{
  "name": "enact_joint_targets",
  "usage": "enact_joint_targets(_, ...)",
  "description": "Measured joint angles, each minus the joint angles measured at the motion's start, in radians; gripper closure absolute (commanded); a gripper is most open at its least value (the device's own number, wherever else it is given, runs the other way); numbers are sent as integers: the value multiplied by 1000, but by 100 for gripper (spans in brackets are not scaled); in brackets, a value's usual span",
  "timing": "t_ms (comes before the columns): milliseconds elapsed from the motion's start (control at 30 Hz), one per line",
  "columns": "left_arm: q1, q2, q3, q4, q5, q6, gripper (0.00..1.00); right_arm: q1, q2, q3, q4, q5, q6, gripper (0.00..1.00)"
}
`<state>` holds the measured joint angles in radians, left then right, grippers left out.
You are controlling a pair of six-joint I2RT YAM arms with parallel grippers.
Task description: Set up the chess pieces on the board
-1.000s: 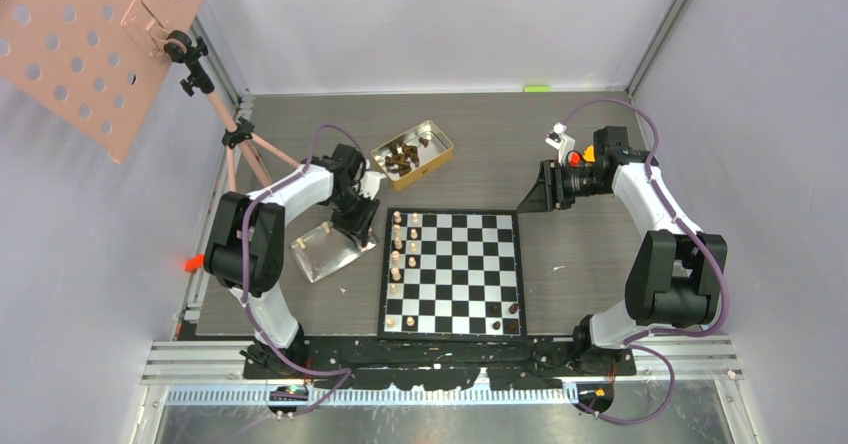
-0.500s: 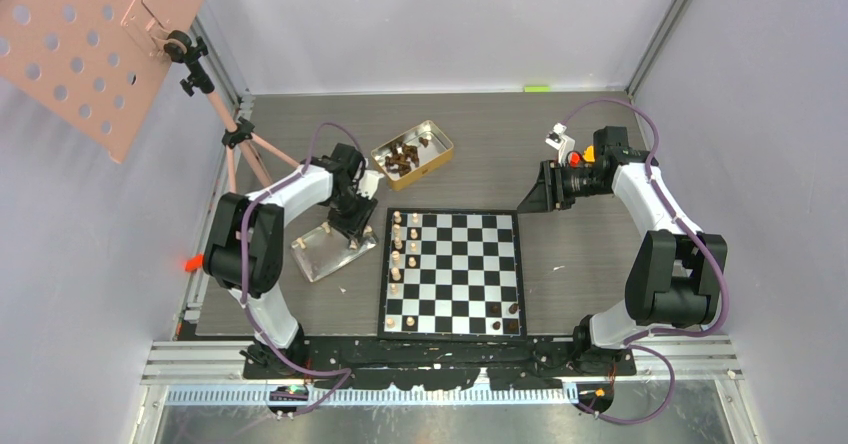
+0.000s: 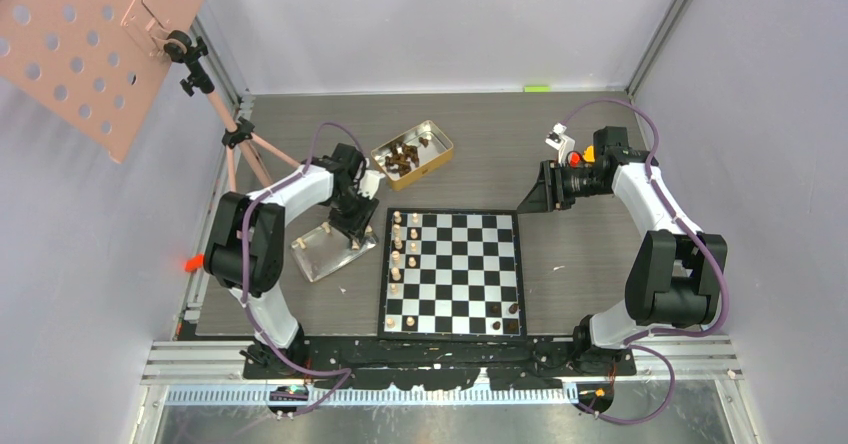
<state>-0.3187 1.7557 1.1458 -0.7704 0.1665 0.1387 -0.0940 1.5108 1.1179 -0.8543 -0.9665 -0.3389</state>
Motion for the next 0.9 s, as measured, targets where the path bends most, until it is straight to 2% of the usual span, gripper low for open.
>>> enact_joint_targets(333, -5, 23, 0, 12, 12, 1, 73, 0, 2, 0, -2, 0, 0, 47)
enact_joint_targets(667, -7, 19, 0, 19, 6, 14, 89, 0, 2, 0, -7, 0, -4, 47)
enact_joint_targets(900, -1, -82, -22, 35, 20, 39, 97, 0, 2, 0, -7, 0, -5, 47)
